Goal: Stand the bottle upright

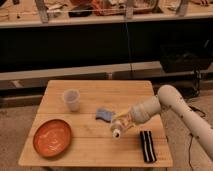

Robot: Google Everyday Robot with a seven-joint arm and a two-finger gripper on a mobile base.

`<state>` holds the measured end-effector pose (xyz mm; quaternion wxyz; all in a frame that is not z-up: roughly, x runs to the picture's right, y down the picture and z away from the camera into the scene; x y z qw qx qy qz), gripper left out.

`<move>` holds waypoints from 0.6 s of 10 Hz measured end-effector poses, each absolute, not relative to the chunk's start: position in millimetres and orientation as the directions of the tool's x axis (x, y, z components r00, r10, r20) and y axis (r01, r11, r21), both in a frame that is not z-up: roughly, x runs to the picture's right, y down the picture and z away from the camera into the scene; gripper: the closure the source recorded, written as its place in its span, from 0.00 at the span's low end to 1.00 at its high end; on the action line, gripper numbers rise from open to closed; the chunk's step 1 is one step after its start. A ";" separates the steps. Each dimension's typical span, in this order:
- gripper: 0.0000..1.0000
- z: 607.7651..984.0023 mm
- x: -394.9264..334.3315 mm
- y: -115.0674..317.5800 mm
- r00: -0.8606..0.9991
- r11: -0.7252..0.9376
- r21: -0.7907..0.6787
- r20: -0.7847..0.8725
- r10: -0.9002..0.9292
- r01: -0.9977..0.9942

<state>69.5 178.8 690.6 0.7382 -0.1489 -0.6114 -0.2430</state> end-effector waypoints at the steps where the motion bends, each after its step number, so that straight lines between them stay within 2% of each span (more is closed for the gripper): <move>1: 1.00 694.3 71.7 179.4 0.083 0.835 0.078 0.986 -0.146 0.545; 6: 1.00 713.0 69.4 179.4 -0.014 0.827 0.073 0.997 -0.079 0.558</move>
